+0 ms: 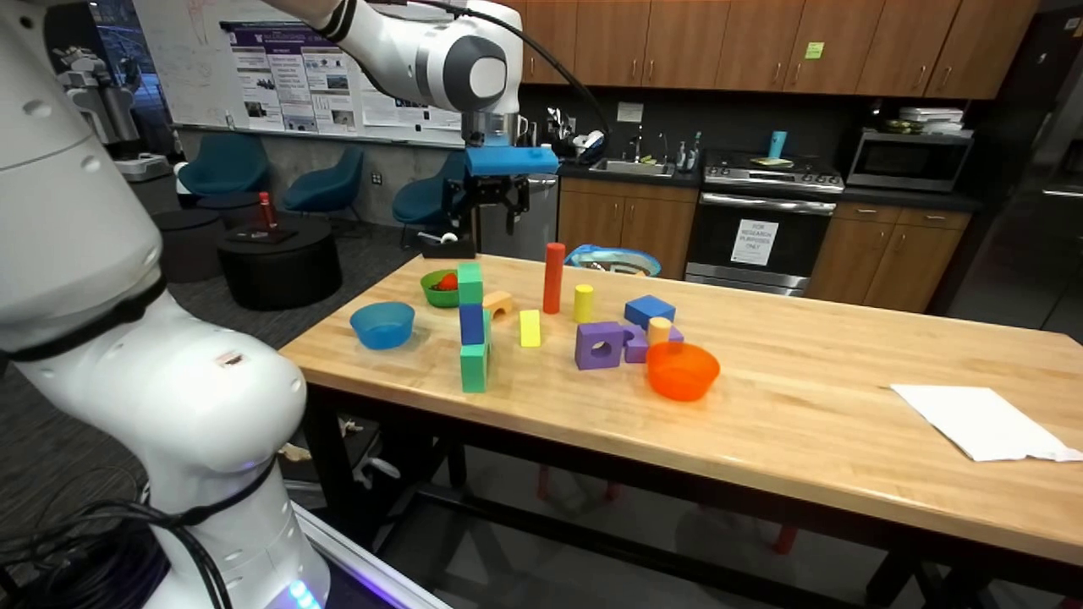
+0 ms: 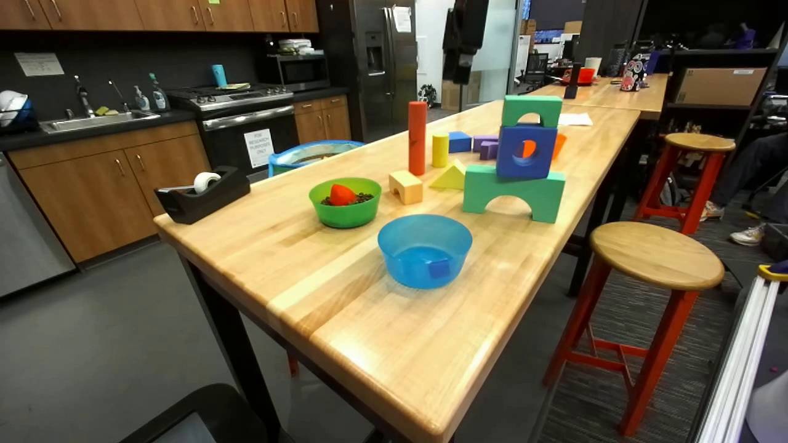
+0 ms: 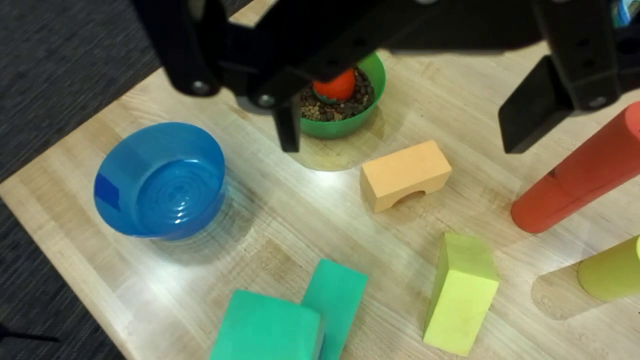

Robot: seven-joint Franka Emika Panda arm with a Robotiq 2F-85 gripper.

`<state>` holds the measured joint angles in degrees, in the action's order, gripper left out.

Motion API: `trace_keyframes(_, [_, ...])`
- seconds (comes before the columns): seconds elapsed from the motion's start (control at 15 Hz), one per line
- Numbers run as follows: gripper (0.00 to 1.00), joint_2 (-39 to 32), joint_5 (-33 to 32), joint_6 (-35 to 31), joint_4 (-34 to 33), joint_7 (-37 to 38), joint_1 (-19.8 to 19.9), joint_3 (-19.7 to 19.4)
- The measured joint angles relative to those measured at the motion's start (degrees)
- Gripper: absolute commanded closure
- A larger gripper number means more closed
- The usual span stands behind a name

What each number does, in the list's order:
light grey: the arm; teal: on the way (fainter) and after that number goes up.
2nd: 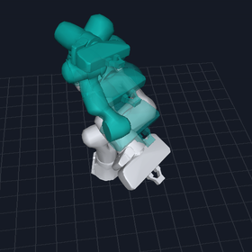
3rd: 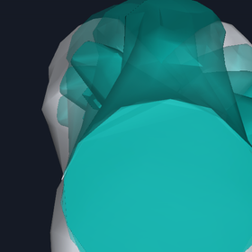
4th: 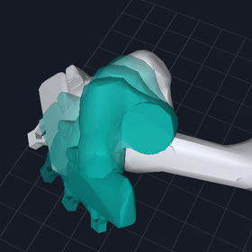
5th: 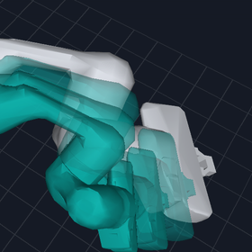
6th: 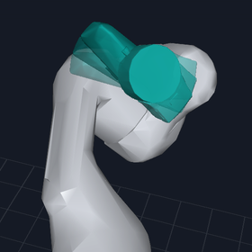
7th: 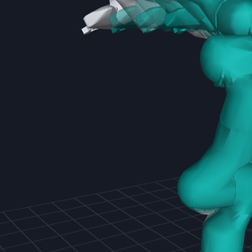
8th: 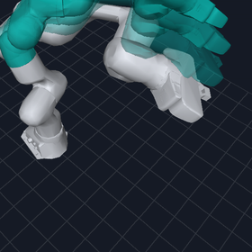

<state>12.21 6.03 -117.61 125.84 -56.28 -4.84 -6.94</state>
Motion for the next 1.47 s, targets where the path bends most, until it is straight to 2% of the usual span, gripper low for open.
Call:
trace_keyframes(0.4, [0.00,-3.41,6.33,-0.13,-2.62,1.21,0.74,0.14])
trace_keyframes(0.73, [0.00,-8.08,9.90,-2.57,-5.48,7.49,0.75,1.41])
trace_keyframes(1.13, [0.00,-9.17,9.34,-6.05,-6.28,16.22,1.58,2.68])
trace_keyframes(1.47, [0.00,-8.75,4.97,-6.36,-6.03,24.41,2.10,3.09])
